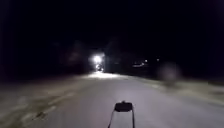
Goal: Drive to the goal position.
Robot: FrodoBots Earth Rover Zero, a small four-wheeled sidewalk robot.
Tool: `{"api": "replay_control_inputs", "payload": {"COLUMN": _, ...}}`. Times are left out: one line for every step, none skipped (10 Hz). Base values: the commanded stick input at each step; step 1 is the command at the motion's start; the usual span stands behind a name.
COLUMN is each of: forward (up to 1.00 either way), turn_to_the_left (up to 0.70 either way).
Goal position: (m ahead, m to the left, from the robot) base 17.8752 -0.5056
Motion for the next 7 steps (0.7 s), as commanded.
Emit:
{"api": "replay_control_inputs", "payload": {"forward": 1.00, "turn_to_the_left": 0.06}}
{"api": "replay_control_inputs", "payload": {"forward": 1.00, "turn_to_the_left": 0.07}}
{"api": "replay_control_inputs", "payload": {"forward": 1.00, "turn_to_the_left": 0.13}}
{"api": "replay_control_inputs", "payload": {"forward": 1.00, "turn_to_the_left": 0.18}}
{"api": "replay_control_inputs", "payload": {"forward": 1.00, "turn_to_the_left": 0.23}}
{"api": "replay_control_inputs", "payload": {"forward": 1.00, "turn_to_the_left": 0.08}}
{"api": "replay_control_inputs", "payload": {"forward": 1.00, "turn_to_the_left": 0.04}}
